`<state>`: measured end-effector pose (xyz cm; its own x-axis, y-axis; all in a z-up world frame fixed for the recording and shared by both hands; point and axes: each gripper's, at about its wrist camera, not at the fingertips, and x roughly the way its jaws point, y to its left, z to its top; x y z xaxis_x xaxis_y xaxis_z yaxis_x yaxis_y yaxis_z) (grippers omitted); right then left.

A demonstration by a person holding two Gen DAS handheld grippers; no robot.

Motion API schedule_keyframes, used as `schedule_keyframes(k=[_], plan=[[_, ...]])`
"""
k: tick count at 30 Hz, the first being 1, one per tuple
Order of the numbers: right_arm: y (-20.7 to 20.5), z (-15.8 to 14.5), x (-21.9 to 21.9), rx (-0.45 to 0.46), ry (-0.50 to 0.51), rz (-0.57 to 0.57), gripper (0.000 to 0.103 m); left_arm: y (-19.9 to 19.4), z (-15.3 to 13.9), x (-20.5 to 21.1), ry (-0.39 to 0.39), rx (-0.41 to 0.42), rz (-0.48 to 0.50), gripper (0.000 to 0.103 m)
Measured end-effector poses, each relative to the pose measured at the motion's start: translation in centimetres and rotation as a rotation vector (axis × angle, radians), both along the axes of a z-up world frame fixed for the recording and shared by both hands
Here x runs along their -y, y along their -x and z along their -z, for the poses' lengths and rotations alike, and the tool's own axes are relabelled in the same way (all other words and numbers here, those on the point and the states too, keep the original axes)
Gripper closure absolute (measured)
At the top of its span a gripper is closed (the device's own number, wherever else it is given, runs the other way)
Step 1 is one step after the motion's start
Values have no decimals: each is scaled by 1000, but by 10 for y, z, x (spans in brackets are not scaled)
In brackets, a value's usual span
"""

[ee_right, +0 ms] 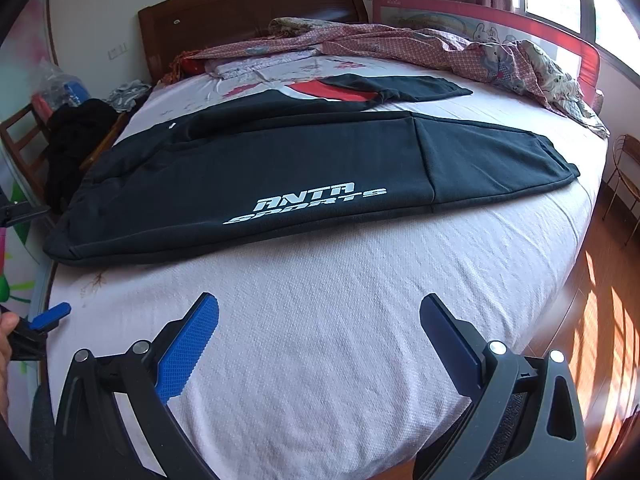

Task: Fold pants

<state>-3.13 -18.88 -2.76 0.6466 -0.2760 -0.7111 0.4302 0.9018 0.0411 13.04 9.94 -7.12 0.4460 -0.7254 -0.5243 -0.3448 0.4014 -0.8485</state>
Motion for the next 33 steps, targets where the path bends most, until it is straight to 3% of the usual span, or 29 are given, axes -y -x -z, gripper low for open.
schedule_keyframes(k=[2, 7, 15, 24, 25, 26, 27, 28, 33], plan=[[0, 1, 1, -19, -12, 2, 3, -13, 13, 0, 84, -54, -38, 2], [-1, 4, 6, -1, -35, 13, 3, -38, 13, -1, 75, -52, -91, 2], [-6, 10, 5, -24, -54, 6, 3, -65, 18, -13, 143, -63, -140, 2], [-9, 13, -1, -36, -64, -17, 3, -83, 25, -21, 138, -130, -185, 2], [-9, 14, -1, -36, -65, -20, 3, -83, 26, -22, 126, -140, -195, 8], [-9, 14, -1, -37, -68, -23, 3, -82, 25, -23, 105, -159, -197, 22], [-10, 14, -2, -39, -68, -26, 3, -80, 25, -24, 56, -186, -177, 64], [-10, 15, -2, -41, -67, -27, 3, -77, 27, -24, 18, -200, -145, 96], [-8, 13, 4, -33, -93, -24, 3, -71, 29, -33, 55, -144, -165, 98]])
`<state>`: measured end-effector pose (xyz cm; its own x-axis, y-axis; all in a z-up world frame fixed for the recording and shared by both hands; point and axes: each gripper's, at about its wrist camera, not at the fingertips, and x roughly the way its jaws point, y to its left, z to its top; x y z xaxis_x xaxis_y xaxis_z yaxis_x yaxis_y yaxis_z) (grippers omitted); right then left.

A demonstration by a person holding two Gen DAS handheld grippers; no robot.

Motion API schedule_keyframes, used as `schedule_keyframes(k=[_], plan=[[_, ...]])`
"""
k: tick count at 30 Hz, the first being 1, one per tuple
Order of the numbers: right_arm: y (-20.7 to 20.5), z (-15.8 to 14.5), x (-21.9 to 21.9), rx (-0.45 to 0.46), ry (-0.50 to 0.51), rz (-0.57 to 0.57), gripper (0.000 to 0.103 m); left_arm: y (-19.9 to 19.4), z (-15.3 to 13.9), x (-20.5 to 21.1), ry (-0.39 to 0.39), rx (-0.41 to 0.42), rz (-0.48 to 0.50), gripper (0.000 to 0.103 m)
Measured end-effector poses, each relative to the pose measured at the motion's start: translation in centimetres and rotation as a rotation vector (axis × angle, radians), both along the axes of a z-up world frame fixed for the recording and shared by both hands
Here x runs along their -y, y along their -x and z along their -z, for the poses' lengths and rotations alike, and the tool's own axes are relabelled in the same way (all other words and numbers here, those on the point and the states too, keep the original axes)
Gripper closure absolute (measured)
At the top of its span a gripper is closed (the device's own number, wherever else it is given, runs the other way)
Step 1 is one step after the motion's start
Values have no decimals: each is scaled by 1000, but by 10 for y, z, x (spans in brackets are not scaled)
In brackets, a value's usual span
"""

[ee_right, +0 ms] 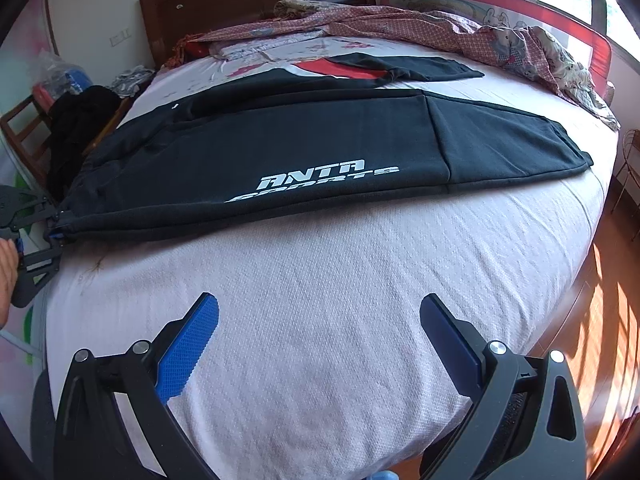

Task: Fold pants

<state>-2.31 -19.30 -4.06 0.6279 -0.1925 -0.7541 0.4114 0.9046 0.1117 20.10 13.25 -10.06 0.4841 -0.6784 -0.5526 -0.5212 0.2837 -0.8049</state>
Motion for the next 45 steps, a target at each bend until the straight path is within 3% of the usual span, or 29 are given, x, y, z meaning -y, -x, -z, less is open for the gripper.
schedule_keyframes(k=[2, 4, 8, 11, 14, 16, 22, 30, 32, 33, 34, 35, 38, 45], plan=[[2, -1, 11, 5, -58, 11, 3, 7, -10, -1, 14, 54, 2, 98], [6, -3, 30, 48, -188, 26, 3, 9, -21, -2, 39, 96, 3, 98], [3, 12, 86, 124, -668, 77, 3, 2, -43, -3, 102, 151, 9, 98], [1, 26, 123, 224, -955, 137, 3, -6, -55, -1, 128, 172, 21, 98], [12, 38, 165, 338, -1150, 257, 3, -11, -68, 3, 124, 193, 38, 98], [15, 43, 185, 379, -1224, 295, 3, -11, -71, 6, 132, 195, 45, 98], [-4, 38, 192, 372, -1261, 256, 6, -8, -79, 8, 130, 207, 55, 98], [-63, 50, 124, 231, -1273, 128, 13, -1, -69, 5, 133, 223, 53, 98], [-80, 46, 113, 199, -1221, 103, 30, 1, -66, 4, 136, 229, 47, 98], [-87, 48, 110, 180, -1217, 94, 48, 2, -65, 4, 129, 232, 45, 98], [-94, 49, 108, 164, -1201, 95, 86, 3, -65, 3, 129, 240, 40, 98], [-97, 47, 107, 145, -1155, 91, 99, 3, -65, 3, 128, 246, 34, 98], [-96, 26, 101, 145, -1033, 5, 99, 14, -68, -1, 131, 274, 12, 98], [-66, -23, 95, 172, -945, -174, 99, 64, -101, -7, 71, 395, 18, 98]])
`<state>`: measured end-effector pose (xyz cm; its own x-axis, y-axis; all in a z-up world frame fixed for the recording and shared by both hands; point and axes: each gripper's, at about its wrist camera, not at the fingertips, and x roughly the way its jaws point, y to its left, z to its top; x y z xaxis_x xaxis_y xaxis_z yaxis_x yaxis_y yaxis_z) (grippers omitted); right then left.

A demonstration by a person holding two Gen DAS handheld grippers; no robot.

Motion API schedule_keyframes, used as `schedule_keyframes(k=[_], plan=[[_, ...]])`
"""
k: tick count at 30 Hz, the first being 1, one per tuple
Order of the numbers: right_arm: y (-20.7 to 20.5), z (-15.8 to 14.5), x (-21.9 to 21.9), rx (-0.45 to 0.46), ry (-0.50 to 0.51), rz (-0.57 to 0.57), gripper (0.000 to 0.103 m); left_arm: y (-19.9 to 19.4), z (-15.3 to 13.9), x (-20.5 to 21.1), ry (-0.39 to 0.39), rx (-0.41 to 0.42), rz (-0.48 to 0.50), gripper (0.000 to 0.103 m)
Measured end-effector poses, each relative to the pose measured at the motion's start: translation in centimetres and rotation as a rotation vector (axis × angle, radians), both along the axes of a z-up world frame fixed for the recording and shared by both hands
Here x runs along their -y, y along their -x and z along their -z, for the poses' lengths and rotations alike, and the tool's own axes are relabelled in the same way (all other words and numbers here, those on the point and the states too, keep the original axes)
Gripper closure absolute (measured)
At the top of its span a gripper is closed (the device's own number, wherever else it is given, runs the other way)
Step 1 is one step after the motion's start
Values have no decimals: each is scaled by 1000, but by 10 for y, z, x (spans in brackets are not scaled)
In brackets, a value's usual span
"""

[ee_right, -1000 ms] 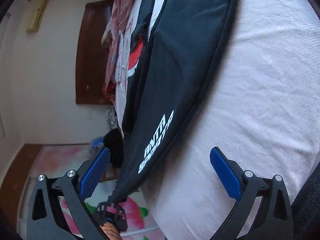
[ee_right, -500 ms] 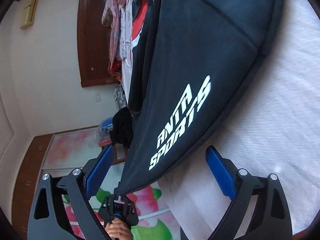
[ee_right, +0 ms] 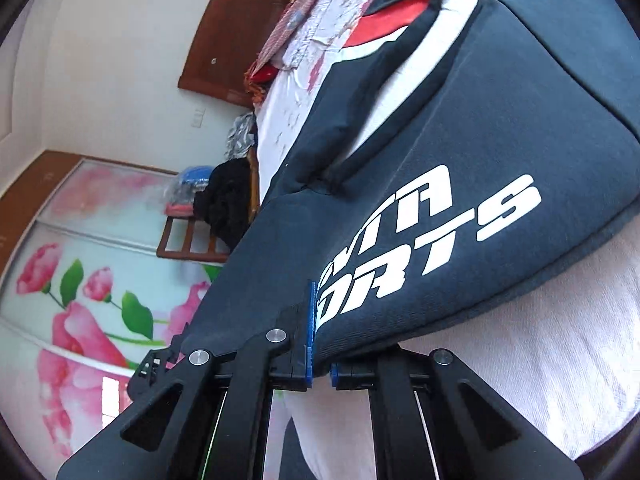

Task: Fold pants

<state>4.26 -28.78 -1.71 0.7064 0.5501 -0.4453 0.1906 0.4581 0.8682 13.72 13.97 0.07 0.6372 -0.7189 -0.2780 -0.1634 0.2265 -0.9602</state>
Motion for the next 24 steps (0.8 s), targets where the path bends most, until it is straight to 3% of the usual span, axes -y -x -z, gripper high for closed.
schedule_keyframes(k=[3, 8, 12, 13, 14, 16, 17, 20, 21, 22, 24], plan=[[18, -5, -4, 1, 8, -47, 99, 35, -8, -5, -34, 15, 9, 98], [59, 15, -13, -37, 14, -110, 99, 96, -10, -18, -81, -7, 12, 98], [79, 36, -24, -91, 68, -143, 99, 137, -1, -22, -258, -15, 31, 97], [79, 44, -27, -117, 101, -156, 96, 142, 3, -20, -354, -29, 49, 95], [80, 54, -28, -155, 120, -166, 82, 145, 7, -20, -442, -62, 56, 92], [84, 70, -30, -213, 123, -188, 58, 152, 15, -29, -512, -137, 43, 89], [88, 72, -31, -201, 102, -186, 57, 157, 13, -36, -558, -159, 5, 86], [104, 60, -25, -155, 88, -202, 56, 166, -23, -54, -711, -37, -121, 59], [111, 55, -16, -132, 85, -196, 56, 164, -37, -56, -748, 4, -164, 39], [116, 48, -7, -111, 85, -186, 56, 156, -50, -54, -770, 52, -182, 27], [125, 34, 21, -91, 129, -120, 56, 126, -68, -38, -794, 140, -87, 18]])
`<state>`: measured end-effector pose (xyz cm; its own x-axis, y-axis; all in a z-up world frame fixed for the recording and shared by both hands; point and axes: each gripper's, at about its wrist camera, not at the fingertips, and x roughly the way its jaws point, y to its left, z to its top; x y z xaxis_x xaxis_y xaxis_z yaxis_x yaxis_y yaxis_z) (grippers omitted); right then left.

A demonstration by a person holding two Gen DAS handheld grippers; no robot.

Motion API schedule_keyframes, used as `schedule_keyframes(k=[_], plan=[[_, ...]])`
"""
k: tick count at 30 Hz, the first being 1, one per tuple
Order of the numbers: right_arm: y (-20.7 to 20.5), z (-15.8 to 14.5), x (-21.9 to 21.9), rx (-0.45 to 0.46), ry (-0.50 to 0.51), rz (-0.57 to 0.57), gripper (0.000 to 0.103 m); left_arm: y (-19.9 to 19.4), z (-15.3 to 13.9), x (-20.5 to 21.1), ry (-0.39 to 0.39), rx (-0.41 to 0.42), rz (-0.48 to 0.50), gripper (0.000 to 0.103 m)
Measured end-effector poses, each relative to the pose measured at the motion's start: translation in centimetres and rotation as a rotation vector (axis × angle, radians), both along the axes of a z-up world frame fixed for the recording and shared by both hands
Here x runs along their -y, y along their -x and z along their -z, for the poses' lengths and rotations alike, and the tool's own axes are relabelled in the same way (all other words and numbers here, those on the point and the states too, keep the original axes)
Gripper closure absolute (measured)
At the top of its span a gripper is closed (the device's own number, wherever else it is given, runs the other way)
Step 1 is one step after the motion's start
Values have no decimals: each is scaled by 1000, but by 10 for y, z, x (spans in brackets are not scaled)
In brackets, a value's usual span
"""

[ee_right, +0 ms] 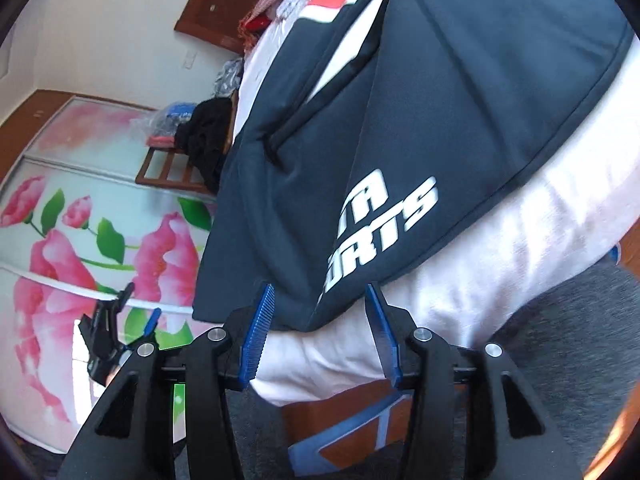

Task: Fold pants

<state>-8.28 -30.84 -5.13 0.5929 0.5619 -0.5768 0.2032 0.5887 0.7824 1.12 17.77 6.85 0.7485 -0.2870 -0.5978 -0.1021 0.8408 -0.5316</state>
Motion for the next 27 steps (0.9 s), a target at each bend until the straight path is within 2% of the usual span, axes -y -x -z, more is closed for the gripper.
schedule_keyframes(k=[1, 4, 5, 7, 9, 12, 14, 17, 21, 23, 24, 25, 26, 27], plan=[[5, -4, 21, 7, 11, 41, 56, -18, -5, 12, -10, 19, 69, 18], [16, -17, 90, 7, 67, 251, 56, -57, -2, 41, -24, 45, 180, 18], [20, -21, 117, 1, 97, 338, 56, -67, 3, 48, -59, 26, 176, 18], [27, -28, 171, -17, 159, 484, 56, -80, 19, 57, -60, -29, 206, 18], [32, -33, 219, -43, 219, 611, 56, -89, 33, 70, -107, -97, 194, 19], [31, -31, 276, -96, 275, 725, 56, -86, 52, 77, -169, -173, 172, 19], [27, -22, 302, -109, 264, 745, 56, -91, 73, 79, -205, -224, 145, 19], [10, -8, 316, -146, 277, 742, 56, -94, 100, 70, -245, -291, 92, 19], [-7, 4, 323, -180, 322, 749, 57, -97, 115, 66, -320, -323, 63, 19], [-17, 9, 320, -201, 347, 718, 61, -97, 121, 66, -386, -340, 55, 18], [-23, 10, 317, -213, 381, 714, 61, -96, 127, 65, -390, -350, 62, 17], [-27, 10, 315, -220, 413, 712, 63, -94, 126, 65, -401, -337, 61, 15], [-30, 9, 313, -217, 444, 703, 75, -93, 126, 66, -436, -339, 49, 12], [-35, 7, 310, -242, 506, 676, 84, -94, 130, 65, -436, -365, 45, 10]])
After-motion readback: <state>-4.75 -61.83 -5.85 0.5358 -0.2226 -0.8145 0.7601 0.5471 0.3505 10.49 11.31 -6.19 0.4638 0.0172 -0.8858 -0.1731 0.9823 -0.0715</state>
